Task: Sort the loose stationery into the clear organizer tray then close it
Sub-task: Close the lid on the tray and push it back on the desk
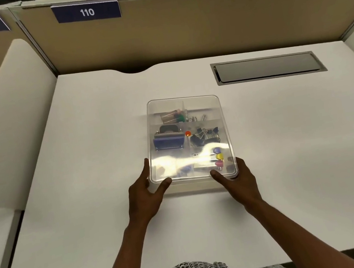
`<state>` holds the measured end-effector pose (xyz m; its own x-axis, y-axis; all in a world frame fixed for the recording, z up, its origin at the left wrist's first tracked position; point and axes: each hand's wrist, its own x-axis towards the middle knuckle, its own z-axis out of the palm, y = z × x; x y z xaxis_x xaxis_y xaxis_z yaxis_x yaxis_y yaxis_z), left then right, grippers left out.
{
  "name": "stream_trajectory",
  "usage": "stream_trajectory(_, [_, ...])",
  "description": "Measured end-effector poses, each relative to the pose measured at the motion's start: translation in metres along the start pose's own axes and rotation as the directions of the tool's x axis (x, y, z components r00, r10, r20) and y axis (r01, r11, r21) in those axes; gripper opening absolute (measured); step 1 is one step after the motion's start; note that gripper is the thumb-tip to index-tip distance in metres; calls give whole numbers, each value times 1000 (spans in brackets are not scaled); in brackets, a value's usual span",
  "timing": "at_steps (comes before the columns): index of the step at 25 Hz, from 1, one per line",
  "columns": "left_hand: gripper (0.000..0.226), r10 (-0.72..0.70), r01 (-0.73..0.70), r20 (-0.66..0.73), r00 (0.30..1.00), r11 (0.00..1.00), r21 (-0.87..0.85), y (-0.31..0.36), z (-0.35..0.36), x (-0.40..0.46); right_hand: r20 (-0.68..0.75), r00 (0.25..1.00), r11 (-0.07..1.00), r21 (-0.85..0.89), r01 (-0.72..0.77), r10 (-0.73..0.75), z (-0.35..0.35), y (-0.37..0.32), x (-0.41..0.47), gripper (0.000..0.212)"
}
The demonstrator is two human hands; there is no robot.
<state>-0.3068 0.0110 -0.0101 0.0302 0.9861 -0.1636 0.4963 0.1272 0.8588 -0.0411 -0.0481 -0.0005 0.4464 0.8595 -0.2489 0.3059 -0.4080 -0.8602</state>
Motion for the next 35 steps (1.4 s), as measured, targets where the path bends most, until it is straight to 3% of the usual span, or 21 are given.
stream_trajectory(5, [95, 30, -30, 7, 1000, 1000, 9, 0, 1, -1, -2, 1000, 999, -31, 25, -26, 0, 2, 1, 70])
stream_trajectory(8, [96, 44, -44, 15, 999, 998, 39, 0, -4, 7, 56, 996, 983, -170, 72, -63, -4, -2, 8, 102])
stream_trajectory(10, [98, 98, -100, 18, 995, 983, 151, 1, -6, 15, 145, 973, 903, -368, 223, -181, -9, -10, 23, 120])
stream_trajectory(12, [100, 224, -229, 50, 973, 931, 284, 6, -3, 23, 291, 920, 742, -549, 385, -262, -13, -19, 40, 121])
stream_trajectory(14, [101, 325, -340, 105, 940, 861, 379, 15, 4, 32, 383, 896, 642, -634, 431, -224, -14, -24, 50, 121])
stream_trajectory(17, [99, 361, -405, 190, 913, 747, 527, 24, 15, 49, 399, 880, 580, -665, 471, -258, -12, -17, 52, 118])
stream_trajectory(22, [99, 350, -392, 187, 918, 731, 558, 17, 24, 58, 338, 871, 594, -637, 491, -357, -8, -6, 51, 116])
stream_trajectory(30, [103, 333, -372, 176, 927, 739, 562, 17, 27, 58, 376, 873, 582, -650, 488, -312, -11, -12, 53, 113])
stream_trajectory(32, [101, 324, -355, 165, 931, 714, 604, 22, 25, 65, 314, 901, 582, -688, 433, -300, -12, -24, 66, 108])
stream_trajectory(35, [87, 352, -319, 57, 934, 753, 576, 41, 21, 91, 192, 939, 628, -703, 335, -286, -11, -58, 109, 92])
